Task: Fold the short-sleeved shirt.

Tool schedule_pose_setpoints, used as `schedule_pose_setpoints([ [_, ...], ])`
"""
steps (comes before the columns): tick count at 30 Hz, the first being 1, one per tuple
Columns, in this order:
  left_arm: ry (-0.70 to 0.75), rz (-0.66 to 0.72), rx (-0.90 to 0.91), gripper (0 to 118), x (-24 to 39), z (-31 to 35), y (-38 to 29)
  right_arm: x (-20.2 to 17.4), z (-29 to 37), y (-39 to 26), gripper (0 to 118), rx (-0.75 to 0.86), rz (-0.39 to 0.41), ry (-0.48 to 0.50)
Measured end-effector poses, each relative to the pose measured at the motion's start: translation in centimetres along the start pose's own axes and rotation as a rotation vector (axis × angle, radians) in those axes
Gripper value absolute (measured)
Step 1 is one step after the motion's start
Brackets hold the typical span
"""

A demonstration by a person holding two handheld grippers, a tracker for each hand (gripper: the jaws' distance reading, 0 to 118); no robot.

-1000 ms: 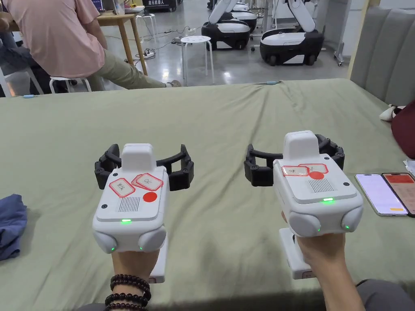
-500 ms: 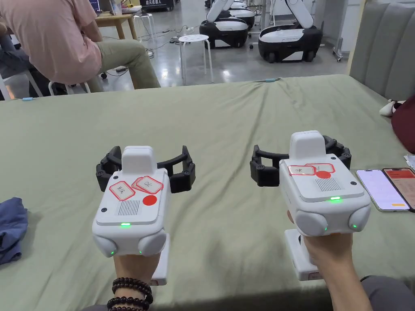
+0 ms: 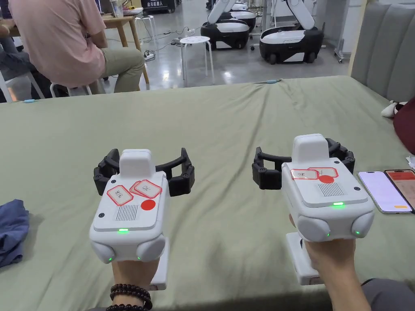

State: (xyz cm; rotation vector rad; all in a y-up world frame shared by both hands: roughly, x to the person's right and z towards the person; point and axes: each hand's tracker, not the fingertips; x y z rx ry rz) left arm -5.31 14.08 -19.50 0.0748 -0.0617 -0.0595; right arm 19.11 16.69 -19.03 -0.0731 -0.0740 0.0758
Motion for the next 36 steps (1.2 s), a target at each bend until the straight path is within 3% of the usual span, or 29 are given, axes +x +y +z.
schedule_pose_setpoints([
  [5, -0.007, 0.046, -0.005, 118, -0.3, 0.2, 0.0, -0.6, 0.1, -0.1, 118, -0.006, 0.041, -0.007],
  [17, -0.015, 0.019, -0.011, 118, 0.0, 0.0, -0.4, -1.1, 0.1, -0.2, 118, -0.002, 0.029, 0.001],
  [26, -0.023, 0.025, -0.012, 118, 0.2, 0.0, -0.3, 0.3, 0.5, 0.3, 118, -0.028, -0.087, 0.014],
  [31, -0.018, 0.033, -0.022, 118, 0.4, -0.1, -0.1, 0.0, 0.9, 1.1, 118, -0.166, -0.117, -0.087],
  [34, -0.019, 0.037, -0.028, 118, 0.5, -0.1, 0.0, -0.4, 1.3, 1.1, 118, -0.092, -0.100, -0.110],
  [36, -0.019, 0.039, -0.031, 118, 0.5, -0.1, -0.1, -0.7, 1.4, 1.7, 118, -0.124, -0.092, -0.114],
])
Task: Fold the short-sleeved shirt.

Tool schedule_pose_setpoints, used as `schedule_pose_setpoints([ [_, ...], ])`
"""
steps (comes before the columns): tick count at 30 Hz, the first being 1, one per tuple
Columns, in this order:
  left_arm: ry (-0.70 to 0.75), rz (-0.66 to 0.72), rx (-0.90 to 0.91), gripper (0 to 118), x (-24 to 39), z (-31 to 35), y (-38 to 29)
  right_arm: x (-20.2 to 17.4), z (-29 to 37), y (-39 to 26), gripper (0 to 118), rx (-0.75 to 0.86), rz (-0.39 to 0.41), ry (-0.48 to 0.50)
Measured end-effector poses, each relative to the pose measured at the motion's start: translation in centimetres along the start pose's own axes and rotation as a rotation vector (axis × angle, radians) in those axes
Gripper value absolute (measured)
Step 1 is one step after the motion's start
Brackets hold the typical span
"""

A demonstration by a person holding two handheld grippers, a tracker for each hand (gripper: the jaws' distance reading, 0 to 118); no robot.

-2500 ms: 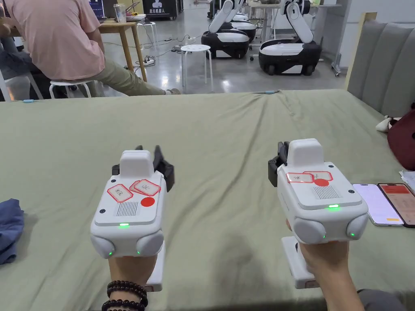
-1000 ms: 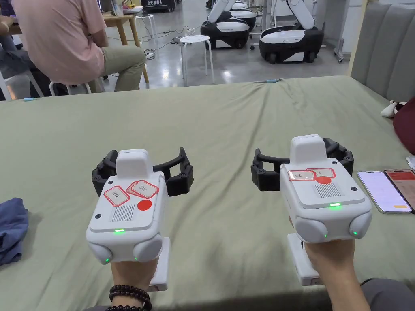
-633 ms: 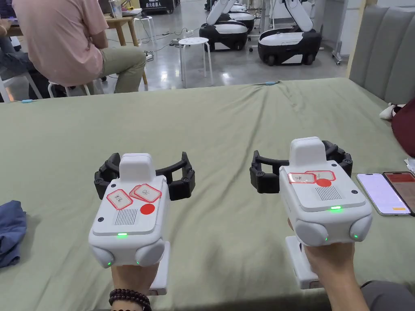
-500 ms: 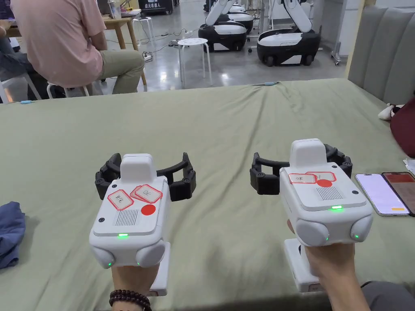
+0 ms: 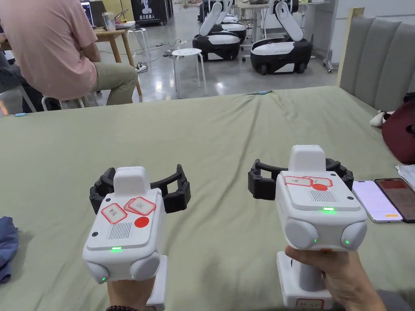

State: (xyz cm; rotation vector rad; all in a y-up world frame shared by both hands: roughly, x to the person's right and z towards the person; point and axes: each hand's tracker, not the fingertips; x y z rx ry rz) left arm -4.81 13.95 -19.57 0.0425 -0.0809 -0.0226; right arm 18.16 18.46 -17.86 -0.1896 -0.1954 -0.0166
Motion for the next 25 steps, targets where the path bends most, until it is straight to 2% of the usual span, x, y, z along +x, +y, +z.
schedule_pose_setpoints([
  [2, 0.003, -0.002, -0.007, 118, 0.0, -0.1, -0.1, 0.2, -0.2, 0.6, 118, -0.110, -0.029, 0.041],
  [4, 0.006, 0.002, -0.012, 118, 0.0, -0.1, -0.2, 0.6, 0.1, 0.8, 118, -0.115, -0.043, 0.127],
  [5, 0.007, 0.006, -0.015, 118, 0.0, -0.1, -0.2, 0.8, 0.3, 0.9, 118, -0.086, -0.081, 0.151],
  [8, 0.008, 0.003, -0.018, 118, 0.0, -0.1, -0.3, 1.0, 0.7, 1.2, 118, -0.053, -0.124, 0.132],
  [11, 0.007, -0.002, -0.018, 118, 0.1, -0.1, -0.4, 1.1, 0.5, 1.4, 118, -0.050, -0.105, 0.089],
  [13, 0.007, -0.002, -0.016, 118, 0.1, -0.1, -0.4, 0.6, 0.5, 1.2, 118, -0.048, -0.064, 0.060],
  [16, 0.009, 0.002, -0.019, 118, 0.0, -0.2, -0.4, 0.0, 0.5, 0.5, 118, -0.039, 0.011, 0.055],
  [19, 0.009, 0.002, -0.021, 118, 0.0, -0.2, -0.4, -0.7, 0.2, -0.1, 118, -0.030, 0.046, 0.038],
  [21, 0.008, -0.006, -0.023, 118, -0.1, -0.2, -0.5, -0.6, 0.1, -0.3, 118, -0.030, 0.068, 0.065],
  [23, 0.013, -0.007, -0.031, 118, -0.2, -0.3, -0.5, -0.9, 0.3, 0.0, 118, -0.038, 0.053, 0.078],
  [25, 0.014, 0.000, -0.032, 118, -0.3, -0.3, -0.5, -0.6, 0.2, 0.3, 118, -0.085, -0.014, 0.074],
])
